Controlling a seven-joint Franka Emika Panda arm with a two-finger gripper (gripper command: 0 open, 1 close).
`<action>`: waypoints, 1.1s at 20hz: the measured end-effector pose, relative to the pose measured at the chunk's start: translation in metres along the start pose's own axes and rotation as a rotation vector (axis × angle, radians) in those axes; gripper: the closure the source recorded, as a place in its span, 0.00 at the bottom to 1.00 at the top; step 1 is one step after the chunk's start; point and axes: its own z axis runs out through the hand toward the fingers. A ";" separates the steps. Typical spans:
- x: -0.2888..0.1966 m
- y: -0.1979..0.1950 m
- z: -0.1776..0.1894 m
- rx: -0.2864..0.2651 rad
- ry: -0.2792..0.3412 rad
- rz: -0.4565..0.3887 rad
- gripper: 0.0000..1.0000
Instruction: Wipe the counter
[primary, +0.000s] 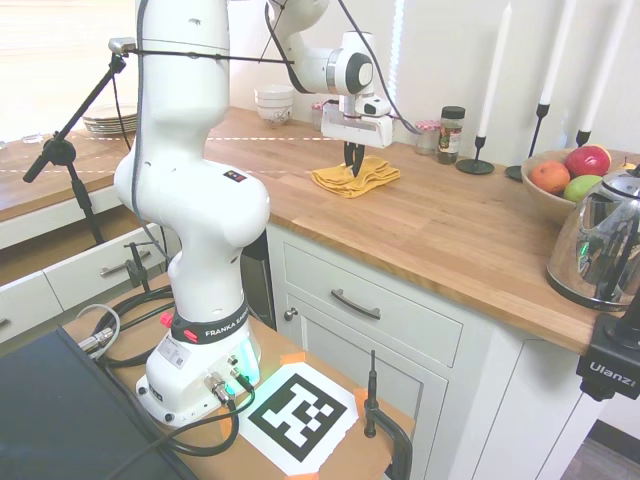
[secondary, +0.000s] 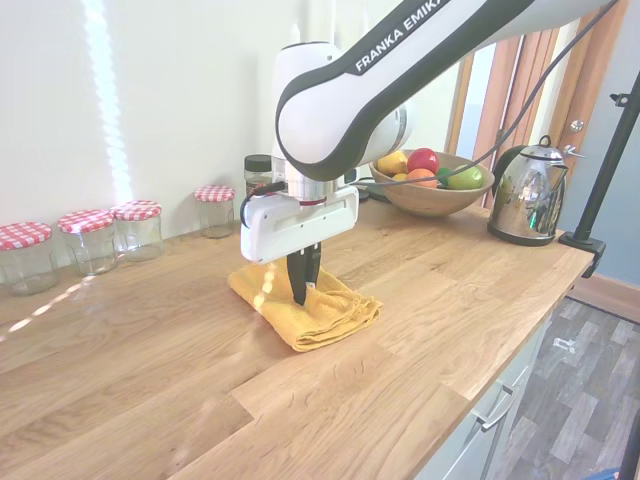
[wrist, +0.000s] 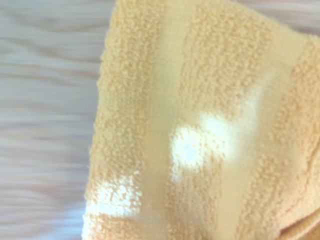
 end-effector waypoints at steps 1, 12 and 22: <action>-0.007 -0.008 -0.001 -0.005 0.010 -0.006 1.00; -0.083 -0.092 -0.002 -0.070 0.075 -0.087 1.00; -0.141 -0.130 -0.002 -0.099 0.123 -0.139 0.00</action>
